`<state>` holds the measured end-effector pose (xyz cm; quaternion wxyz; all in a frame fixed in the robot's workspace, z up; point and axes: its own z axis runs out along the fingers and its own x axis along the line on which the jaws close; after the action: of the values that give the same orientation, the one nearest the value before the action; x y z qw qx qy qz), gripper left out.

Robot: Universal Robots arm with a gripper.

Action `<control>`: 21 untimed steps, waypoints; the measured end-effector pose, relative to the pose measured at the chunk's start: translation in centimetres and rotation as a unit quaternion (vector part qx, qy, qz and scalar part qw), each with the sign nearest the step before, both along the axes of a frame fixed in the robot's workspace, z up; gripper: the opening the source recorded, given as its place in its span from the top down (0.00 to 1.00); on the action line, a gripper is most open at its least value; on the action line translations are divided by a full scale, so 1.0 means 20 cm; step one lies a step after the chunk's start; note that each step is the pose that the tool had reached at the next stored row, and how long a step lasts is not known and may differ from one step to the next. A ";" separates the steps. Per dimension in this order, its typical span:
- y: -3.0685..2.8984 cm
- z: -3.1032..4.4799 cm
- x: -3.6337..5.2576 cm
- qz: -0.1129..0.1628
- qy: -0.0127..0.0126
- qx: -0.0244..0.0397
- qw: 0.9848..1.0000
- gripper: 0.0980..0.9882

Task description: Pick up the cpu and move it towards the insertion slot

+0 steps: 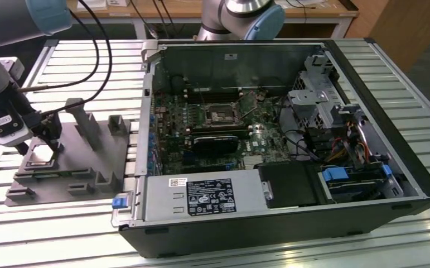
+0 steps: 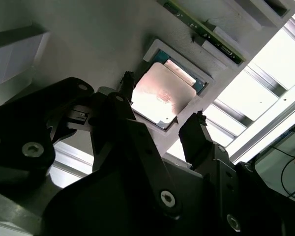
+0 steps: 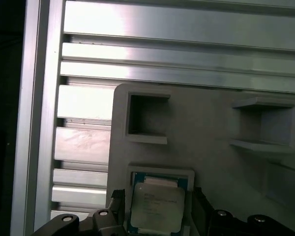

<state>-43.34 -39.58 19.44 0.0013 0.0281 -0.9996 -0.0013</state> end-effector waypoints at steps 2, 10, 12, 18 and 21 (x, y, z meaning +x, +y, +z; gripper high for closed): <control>0.000 -0.006 0.000 0.000 0.000 0.000 1.000 0.38; 0.000 -0.023 0.000 0.000 0.000 0.000 1.000 0.38; 0.000 -0.025 0.000 0.000 0.000 0.000 1.000 0.38; 0.000 -0.034 0.000 0.000 0.000 0.000 1.000 0.38; 0.000 -0.041 0.000 0.000 0.000 0.000 1.000 0.38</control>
<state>-43.35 -39.58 18.62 0.0015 0.0281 -0.9996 -0.0013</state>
